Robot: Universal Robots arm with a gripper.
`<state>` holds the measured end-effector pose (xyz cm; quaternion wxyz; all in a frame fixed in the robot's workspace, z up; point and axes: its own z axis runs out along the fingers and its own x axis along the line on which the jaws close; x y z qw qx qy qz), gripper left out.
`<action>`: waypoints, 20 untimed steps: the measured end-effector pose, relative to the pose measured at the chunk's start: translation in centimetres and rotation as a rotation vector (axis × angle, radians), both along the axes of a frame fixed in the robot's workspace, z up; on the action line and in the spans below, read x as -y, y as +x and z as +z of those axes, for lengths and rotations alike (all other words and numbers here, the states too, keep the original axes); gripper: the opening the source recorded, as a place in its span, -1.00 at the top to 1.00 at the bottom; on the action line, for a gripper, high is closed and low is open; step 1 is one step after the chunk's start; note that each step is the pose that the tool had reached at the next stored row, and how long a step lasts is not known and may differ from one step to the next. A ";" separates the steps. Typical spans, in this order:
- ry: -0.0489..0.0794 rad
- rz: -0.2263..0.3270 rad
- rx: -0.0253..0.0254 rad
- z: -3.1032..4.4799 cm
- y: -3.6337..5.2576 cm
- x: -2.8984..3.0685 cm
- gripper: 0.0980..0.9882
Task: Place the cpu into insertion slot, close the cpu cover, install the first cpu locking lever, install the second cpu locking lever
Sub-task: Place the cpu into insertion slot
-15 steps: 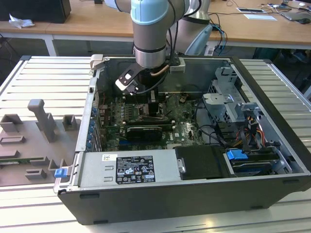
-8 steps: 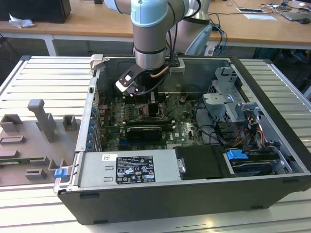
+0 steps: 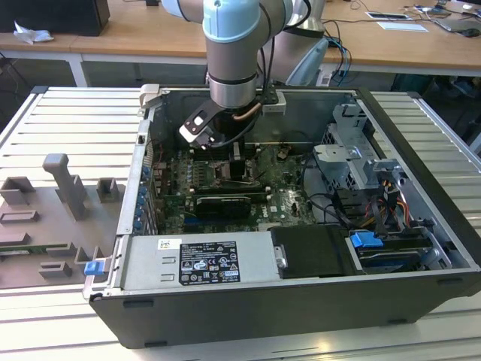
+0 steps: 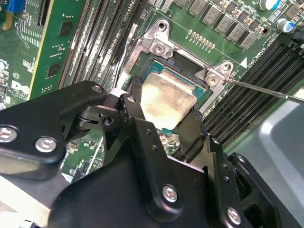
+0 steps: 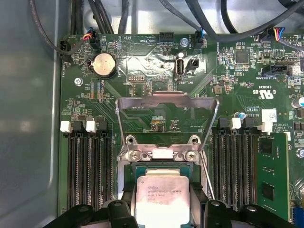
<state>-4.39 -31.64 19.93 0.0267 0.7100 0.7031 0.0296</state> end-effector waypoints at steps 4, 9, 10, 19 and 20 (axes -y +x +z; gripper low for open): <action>0.000 0.000 0.0000 -0.01 0.00 0.00 0.00; 0.000 0.000 0.0001 -0.01 0.00 0.00 -0.16; 0.000 0.000 0.0002 -0.02 0.00 0.00 -0.16; 0.000 0.000 0.0002 -0.02 0.00 0.05 0.00; 0.000 0.000 0.0001 -0.01 0.00 0.06 -0.15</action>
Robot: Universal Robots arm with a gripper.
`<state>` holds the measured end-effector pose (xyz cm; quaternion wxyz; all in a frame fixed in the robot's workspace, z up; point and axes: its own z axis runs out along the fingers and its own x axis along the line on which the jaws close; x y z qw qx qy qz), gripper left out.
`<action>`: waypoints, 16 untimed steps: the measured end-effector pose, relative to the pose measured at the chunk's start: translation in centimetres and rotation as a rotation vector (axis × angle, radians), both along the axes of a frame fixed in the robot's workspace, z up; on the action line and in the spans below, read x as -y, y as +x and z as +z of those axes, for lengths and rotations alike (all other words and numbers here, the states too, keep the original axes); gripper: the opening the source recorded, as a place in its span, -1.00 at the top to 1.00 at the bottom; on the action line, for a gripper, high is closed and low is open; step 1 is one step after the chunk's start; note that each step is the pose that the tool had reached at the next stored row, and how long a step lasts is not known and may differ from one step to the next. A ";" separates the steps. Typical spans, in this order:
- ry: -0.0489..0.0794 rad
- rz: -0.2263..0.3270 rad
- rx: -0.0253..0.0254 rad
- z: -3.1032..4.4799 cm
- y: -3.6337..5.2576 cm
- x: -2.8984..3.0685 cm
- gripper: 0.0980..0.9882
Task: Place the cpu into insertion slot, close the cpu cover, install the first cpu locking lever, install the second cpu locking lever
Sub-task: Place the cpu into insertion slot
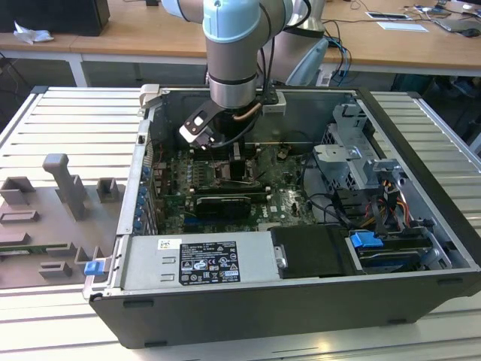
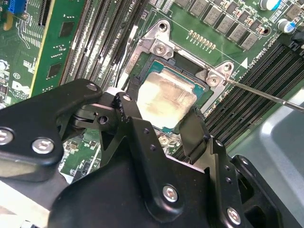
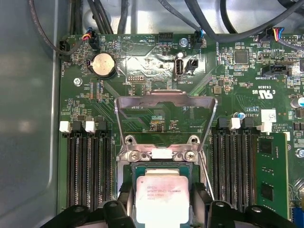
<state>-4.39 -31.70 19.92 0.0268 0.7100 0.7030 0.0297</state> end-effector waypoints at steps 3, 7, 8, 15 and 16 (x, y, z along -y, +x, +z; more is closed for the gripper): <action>0.000 0.000 0.0000 0.21 0.00 0.00 -0.15; 0.000 0.000 -0.0001 0.77 0.00 0.00 -0.15; 0.000 0.000 0.0000 0.86 0.00 0.00 -0.15; 0.000 0.000 0.0000 1.77 0.00 0.00 0.72; 0.000 0.000 0.0000 1.81 0.00 0.00 0.86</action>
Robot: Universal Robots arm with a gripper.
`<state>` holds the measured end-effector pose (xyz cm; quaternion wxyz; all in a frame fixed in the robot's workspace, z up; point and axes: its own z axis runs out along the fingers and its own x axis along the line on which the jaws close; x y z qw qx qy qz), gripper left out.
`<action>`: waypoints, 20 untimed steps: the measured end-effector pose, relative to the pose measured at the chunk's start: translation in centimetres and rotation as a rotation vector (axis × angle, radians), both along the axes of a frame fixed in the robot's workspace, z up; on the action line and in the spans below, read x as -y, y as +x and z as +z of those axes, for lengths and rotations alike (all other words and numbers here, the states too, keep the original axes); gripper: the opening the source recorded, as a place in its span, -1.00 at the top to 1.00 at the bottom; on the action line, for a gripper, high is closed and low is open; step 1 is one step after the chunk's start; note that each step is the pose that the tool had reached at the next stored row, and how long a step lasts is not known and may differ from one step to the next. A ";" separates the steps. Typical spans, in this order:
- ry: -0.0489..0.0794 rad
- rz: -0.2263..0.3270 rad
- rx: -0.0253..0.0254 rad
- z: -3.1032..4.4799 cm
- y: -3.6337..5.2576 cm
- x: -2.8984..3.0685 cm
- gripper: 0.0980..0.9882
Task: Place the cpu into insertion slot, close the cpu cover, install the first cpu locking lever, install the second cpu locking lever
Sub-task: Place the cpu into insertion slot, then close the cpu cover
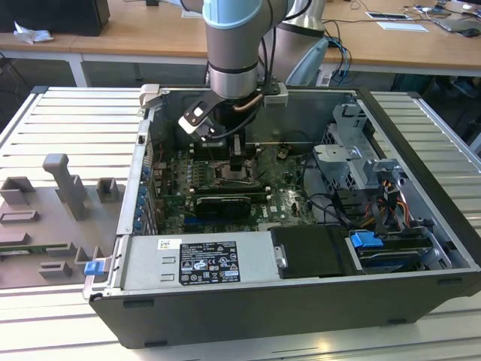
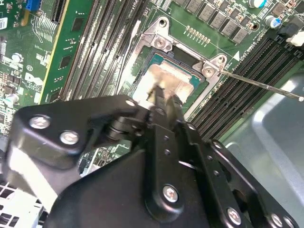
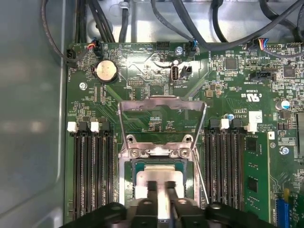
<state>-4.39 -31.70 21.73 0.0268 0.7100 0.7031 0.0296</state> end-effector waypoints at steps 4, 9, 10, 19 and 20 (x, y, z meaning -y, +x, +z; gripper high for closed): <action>0.000 0.000 0.0000 0.16 0.00 0.00 0.98; 0.000 0.000 -0.0001 0.39 0.00 0.00 0.98; 0.000 0.000 -0.0001 0.43 0.00 0.00 0.98; 0.000 0.000 -0.0065 1.56 0.48 0.00 0.98; 0.000 0.000 -0.0065 1.74 0.48 0.00 0.98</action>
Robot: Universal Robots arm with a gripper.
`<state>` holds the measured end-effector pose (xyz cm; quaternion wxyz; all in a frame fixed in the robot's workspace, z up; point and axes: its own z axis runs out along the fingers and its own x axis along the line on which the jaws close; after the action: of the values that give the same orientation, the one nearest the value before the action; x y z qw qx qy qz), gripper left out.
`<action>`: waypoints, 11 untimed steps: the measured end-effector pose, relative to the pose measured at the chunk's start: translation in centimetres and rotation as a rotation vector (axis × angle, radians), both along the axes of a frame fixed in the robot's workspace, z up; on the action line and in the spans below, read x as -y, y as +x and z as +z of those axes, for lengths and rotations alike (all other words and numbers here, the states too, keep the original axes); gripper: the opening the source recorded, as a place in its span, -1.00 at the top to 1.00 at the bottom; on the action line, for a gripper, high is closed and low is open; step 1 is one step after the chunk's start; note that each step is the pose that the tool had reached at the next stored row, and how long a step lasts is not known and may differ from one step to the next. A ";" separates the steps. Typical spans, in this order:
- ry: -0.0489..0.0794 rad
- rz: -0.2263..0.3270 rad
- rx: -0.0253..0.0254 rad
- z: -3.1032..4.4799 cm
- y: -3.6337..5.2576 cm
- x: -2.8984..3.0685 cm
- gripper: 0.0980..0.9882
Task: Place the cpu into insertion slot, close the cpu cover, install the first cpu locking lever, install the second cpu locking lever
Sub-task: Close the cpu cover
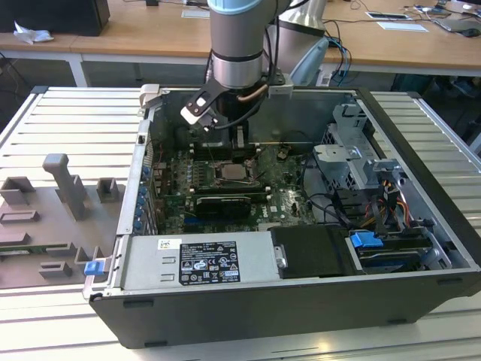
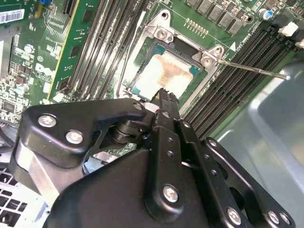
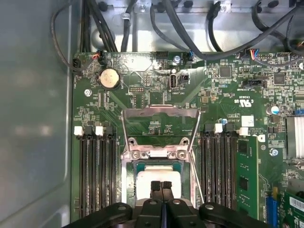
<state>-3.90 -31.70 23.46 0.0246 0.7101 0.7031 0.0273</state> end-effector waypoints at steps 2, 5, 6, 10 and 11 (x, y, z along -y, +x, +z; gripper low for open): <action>0.000 0.000 0.0000 0.53 0.00 0.00 0.98; 0.000 0.000 0.0000 0.68 0.13 0.00 0.98; 0.000 0.000 0.0001 0.68 0.25 0.00 0.98; -0.001 0.000 0.0002 1.18 0.29 0.00 0.98; -0.001 0.000 0.0001 1.18 0.31 0.00 0.98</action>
<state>-3.60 -31.70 24.65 0.0250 0.7100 0.7032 0.0269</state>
